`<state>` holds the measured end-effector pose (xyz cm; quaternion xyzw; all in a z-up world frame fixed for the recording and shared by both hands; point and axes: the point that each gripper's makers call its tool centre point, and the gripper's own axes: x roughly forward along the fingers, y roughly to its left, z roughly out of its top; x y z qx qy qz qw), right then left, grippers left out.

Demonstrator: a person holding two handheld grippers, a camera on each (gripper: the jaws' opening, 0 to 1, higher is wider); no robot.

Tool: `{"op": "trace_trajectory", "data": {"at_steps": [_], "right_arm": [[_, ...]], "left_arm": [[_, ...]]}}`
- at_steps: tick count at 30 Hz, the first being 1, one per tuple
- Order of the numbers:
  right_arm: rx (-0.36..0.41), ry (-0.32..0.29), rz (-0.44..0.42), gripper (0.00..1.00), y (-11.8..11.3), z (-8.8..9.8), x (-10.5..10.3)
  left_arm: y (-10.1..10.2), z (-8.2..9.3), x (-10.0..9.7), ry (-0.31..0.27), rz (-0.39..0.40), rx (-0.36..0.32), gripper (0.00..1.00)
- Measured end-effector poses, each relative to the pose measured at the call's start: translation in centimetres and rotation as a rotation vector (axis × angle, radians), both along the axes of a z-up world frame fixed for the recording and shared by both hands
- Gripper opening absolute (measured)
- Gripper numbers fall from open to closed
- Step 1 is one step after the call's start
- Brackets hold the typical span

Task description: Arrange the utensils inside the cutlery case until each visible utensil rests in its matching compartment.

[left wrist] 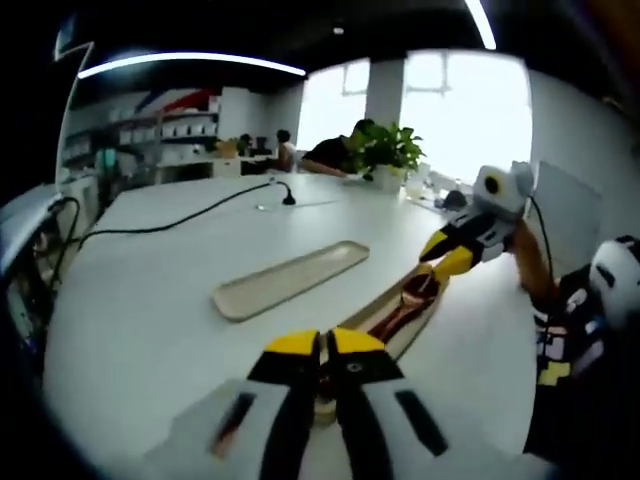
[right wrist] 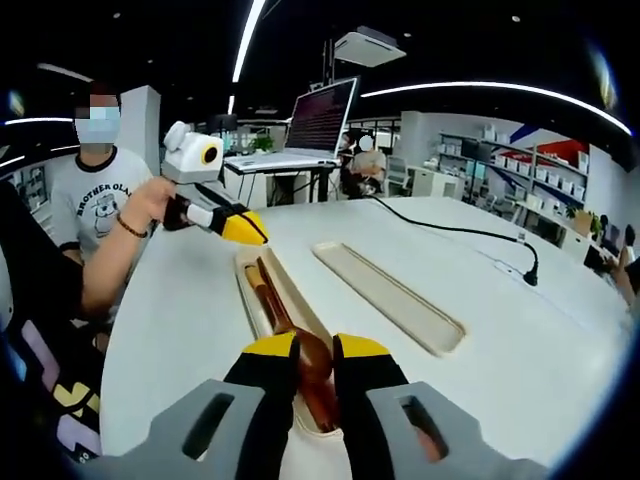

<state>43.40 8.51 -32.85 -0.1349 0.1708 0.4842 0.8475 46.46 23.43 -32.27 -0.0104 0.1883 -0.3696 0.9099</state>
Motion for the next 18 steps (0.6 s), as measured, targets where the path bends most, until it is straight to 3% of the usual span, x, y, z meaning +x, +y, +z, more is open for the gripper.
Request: {"op": "trace_trajectory", "data": {"at_steps": [2,4,7,11,16,17,18], "right_arm": [[0.005,-0.02,0.0,0.14,0.0,0.5,0.0],[0.007,-0.039,-0.006,0.14,-0.1,0.8,0.1],[0.014,-0.064,-0.017,0.14,-0.1,1.3,0.5],[0.023,-0.112,-0.067,0.14,-0.8,2.8,1.8],[0.045,-0.166,-0.101,0.16,-1.7,5.6,2.7],[0.047,-0.167,-0.108,0.17,-2.0,6.0,2.9],[0.04,-0.164,-0.114,0.17,-2.3,6.3,3.1]], "left_arm": [[0.2,1.0,0.3,-0.005,0.037,-0.054,0.04],[0.2,2.3,0.5,-0.046,0.052,-0.105,0.04],[0.3,3.1,0.8,-0.005,0.114,-0.22,0.04],[0.4,4.4,1.1,-0.035,0.168,-0.255,0.04],[0.0,6.1,1.2,-0.071,0.166,-0.265,0.06],[-0.2,6.3,1.3,-0.086,0.166,-0.256,0.08],[-0.3,6.4,1.5,-0.13,0.145,-0.206,0.11]]}}
